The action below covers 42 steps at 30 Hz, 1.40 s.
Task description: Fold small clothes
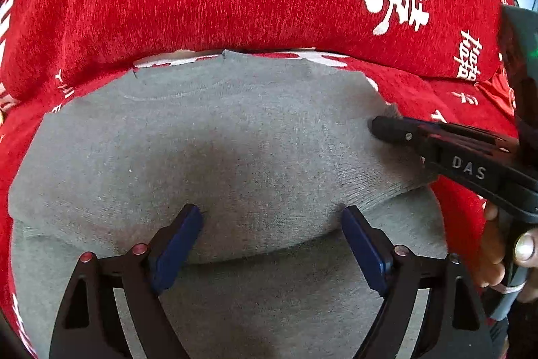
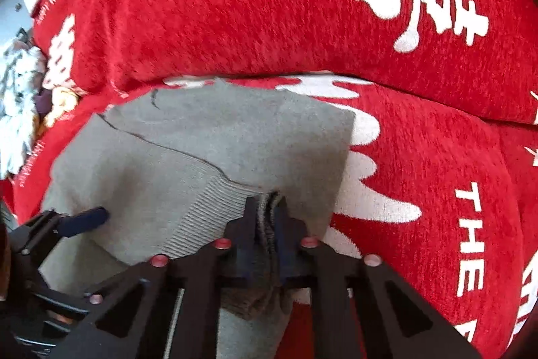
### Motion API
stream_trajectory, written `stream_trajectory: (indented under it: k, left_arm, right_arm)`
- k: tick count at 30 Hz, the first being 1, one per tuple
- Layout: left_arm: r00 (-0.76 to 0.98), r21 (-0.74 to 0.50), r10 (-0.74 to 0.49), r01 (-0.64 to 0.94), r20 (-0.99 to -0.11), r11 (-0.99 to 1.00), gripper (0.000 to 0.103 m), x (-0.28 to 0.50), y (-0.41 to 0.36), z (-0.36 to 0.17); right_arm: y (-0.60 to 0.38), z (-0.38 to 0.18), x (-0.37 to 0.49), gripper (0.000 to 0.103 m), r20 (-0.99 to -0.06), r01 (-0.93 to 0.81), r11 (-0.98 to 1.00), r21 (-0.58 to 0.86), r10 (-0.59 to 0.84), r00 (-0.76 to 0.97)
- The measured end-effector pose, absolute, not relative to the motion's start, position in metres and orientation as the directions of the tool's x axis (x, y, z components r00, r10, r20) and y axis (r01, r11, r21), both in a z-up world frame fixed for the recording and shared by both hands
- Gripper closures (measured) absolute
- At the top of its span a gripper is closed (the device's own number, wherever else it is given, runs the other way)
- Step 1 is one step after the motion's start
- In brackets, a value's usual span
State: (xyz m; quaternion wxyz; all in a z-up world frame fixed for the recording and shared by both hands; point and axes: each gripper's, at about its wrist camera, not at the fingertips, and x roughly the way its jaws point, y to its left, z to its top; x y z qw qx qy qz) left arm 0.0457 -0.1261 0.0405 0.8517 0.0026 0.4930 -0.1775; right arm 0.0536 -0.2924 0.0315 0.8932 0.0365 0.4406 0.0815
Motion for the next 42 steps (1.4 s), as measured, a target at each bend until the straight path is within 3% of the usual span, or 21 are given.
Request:
stream_trajectory:
  k: [3, 5, 11, 15, 17, 20, 22, 25, 28, 30, 32, 39, 42]
  left_arm:
    - [0.429, -0.278, -0.376, 0.274, -0.822, 0.921, 0.016, 0.058, -0.119, 0.048]
    - [0.422, -0.271, -0.36, 0.257, -0.832, 0.928, 0.016, 0.066, -0.12, 0.045]
    - [0.421, -0.217, -0.328, 0.29, -0.846, 0.932, 0.016, 0.062, -0.125, 0.04]
    - [0.453, -0.261, -0.349, 0.246, -0.82, 0.934, 0.016, 0.064, -0.102, 0.052]
    - [0.459, -0.265, -0.338, 0.217, -0.822, 0.939, 0.016, 0.068, -0.091, 0.053]
    - [0.435, -0.256, -0.316, 0.191, -0.843, 0.948, 0.016, 0.073, -0.084, 0.044]
    - [0.43, -0.235, -0.297, 0.193, -0.852, 0.953, 0.016, 0.073, -0.082, 0.037]
    - [0.446, -0.179, -0.265, 0.226, -0.855, 0.958, 0.016, 0.068, -0.08, 0.03]
    - [0.468, -0.162, -0.248, 0.216, -0.848, 0.963, 0.016, 0.059, -0.069, 0.042]
    - [0.493, -0.189, -0.27, 0.209, -0.827, 0.96, 0.016, 0.051, -0.056, 0.051]
    - [0.518, -0.172, -0.245, 0.185, -0.819, 0.968, 0.016, 0.044, -0.043, 0.053]
    - [0.493, -0.08, -0.128, 0.117, -0.861, 0.99, 0.016, 0.031, 0.014, 0.016]
    - [0.526, -0.087, -0.145, 0.134, -0.838, 0.987, 0.016, 0.018, 0.041, 0.015]
  right_arm:
    - [-0.293, 0.051, 0.049, 0.094, -0.726, -0.127, 0.983, 0.131, 0.183, 0.663]
    - [-0.294, 0.057, 0.053, 0.094, -0.702, -0.114, 0.984, 0.135, 0.176, 0.69]
    - [-0.296, 0.026, 0.069, 0.09, -0.787, -0.082, 0.991, 0.102, 0.13, 0.604]
    - [-0.308, 0.042, 0.051, 0.085, -0.759, -0.016, 0.99, 0.139, 0.117, 0.641]
    - [-0.304, 0.057, 0.035, 0.078, -0.715, -0.035, 0.987, 0.154, 0.136, 0.686]
    - [-0.285, 0.063, 0.025, 0.055, -0.698, -0.105, 0.975, 0.198, 0.215, 0.683]
    - [-0.27, 0.051, 0.029, 0.054, -0.728, -0.132, 0.971, 0.199, 0.236, 0.644]
    - [-0.266, 0.021, 0.037, 0.055, -0.81, -0.069, 0.989, 0.132, 0.147, 0.567]
    - [-0.263, 0.033, 0.022, 0.054, -0.792, -0.052, 0.991, 0.119, 0.127, 0.597]
    - [-0.258, 0.044, 0.011, 0.038, -0.774, -0.055, 0.992, 0.114, 0.124, 0.621]
    - [-0.242, 0.052, -0.003, 0.031, -0.76, -0.08, 0.992, 0.098, 0.126, 0.638]
    - [-0.206, 0.013, -0.008, 0.031, -0.84, -0.063, 0.998, -0.02, 0.017, 0.543]
    - [-0.21, 0.011, -0.02, 0.029, -0.809, -0.031, 0.997, -0.065, -0.034, 0.586]
